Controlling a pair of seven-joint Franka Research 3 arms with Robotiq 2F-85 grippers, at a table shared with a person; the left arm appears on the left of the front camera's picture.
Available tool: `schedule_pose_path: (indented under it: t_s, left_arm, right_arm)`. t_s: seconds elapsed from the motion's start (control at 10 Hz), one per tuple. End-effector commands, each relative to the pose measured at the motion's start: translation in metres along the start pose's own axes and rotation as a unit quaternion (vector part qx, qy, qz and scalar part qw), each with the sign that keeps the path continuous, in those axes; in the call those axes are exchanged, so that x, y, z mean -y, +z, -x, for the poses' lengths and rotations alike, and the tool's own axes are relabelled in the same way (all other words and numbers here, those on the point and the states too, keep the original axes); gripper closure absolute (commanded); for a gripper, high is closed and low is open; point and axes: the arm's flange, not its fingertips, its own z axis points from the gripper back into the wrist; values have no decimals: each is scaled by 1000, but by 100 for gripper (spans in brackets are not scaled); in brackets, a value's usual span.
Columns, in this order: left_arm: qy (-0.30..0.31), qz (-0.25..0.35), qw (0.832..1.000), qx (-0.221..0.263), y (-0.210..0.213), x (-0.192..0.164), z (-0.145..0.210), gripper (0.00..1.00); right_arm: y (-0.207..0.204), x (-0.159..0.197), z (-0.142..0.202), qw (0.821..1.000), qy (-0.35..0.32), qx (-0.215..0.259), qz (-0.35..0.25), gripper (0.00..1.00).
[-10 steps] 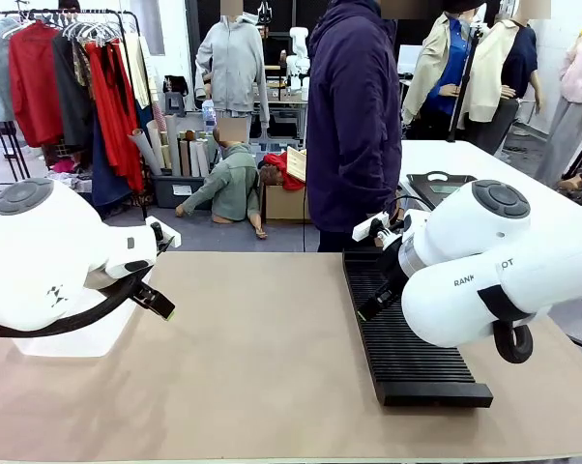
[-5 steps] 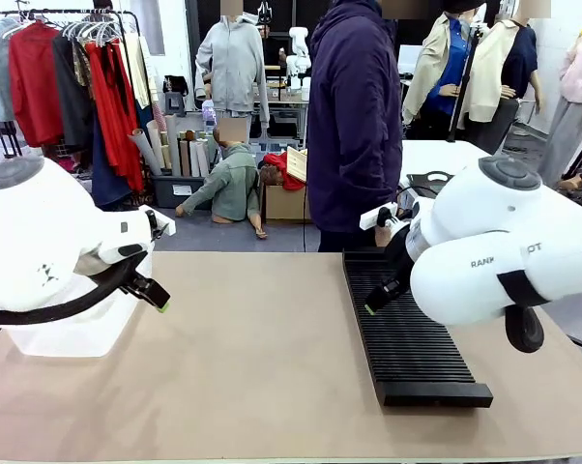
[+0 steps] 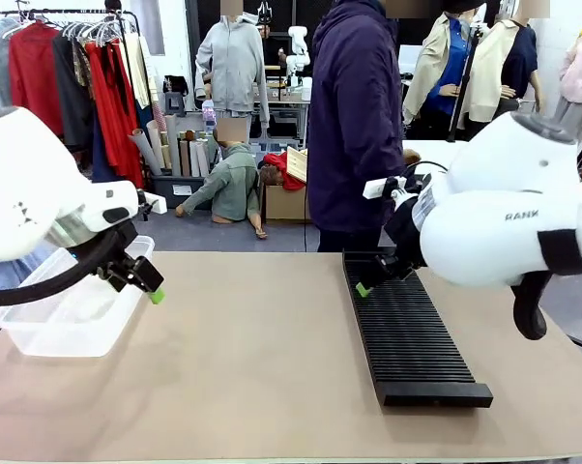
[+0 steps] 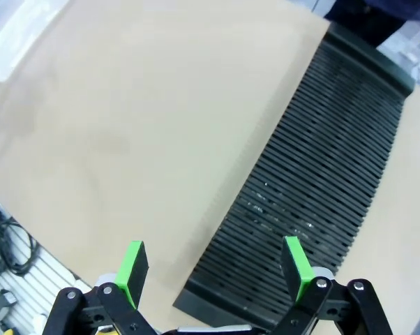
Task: Sort PCBs into racks and boxes based on the side picked up.
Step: Pick up the Blank PCB handed by the Human.
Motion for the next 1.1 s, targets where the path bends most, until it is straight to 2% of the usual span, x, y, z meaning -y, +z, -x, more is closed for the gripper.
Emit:
schedule_pose_path:
  t_s: [0.0, 0.2, 0.3, 0.6, 0.7, 0.9, 1.0]
  left_arm:
    - [9, 36, 999, 9, 17, -14, -1, 0]
    - [22, 94, 995, 31, 30, -29, 0, 0]
    - [24, 128, 990, 47, 35, -36, 1, 0]
    - [44, 209, 974, 77, 44, -58, 4, 0]
    - [53, 247, 964, 84, 46, -66, 5, 0]
    - [79, 341, 931, 104, 51, -88, 8, 0]
    - [84, 365, 920, 116, 54, -98, 10, 0]
  right_arm:
    - [22, 3, -7, 999, -48, -3, -14, 0]
    - [35, 26, -7, 991, -93, -28, -91, 0]
    - [41, 41, -6, 984, -112, -26, -135, 0]
    - [61, 83, 1, 947, -166, -1, -276, 0]
    - [67, 93, 5, 934, -169, 10, -313, 0]
    - [73, 112, 14, 909, -188, 38, -371, 0]
    - [74, 119, 17, 896, -195, 49, -397, 0]
